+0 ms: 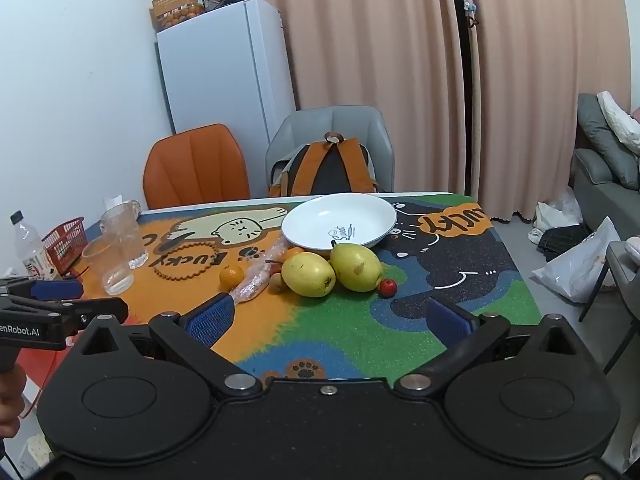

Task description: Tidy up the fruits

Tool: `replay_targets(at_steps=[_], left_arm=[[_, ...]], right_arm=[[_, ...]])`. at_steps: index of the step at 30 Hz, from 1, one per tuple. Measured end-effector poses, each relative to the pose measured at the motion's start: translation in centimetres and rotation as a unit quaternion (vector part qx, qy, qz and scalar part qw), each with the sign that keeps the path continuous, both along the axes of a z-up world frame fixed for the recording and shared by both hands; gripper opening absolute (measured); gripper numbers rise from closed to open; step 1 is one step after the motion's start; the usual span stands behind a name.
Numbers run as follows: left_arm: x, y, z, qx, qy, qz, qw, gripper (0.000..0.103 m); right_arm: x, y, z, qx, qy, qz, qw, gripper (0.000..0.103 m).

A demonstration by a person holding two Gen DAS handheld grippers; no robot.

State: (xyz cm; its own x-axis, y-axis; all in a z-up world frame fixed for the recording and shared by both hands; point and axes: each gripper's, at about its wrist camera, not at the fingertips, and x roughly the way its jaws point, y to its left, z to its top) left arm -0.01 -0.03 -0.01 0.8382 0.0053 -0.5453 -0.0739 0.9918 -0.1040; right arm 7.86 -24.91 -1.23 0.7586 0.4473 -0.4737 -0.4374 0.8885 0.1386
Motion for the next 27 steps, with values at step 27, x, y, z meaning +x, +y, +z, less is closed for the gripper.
replay_targets(at_steps=[27], left_arm=[[-0.46, 0.56, 0.29, -0.003, -0.006, 0.004, 1.0000, 0.103]], right_arm=[[-0.32, 0.34, -0.13, -0.012, 0.005, 0.007, 1.000, 0.103]])
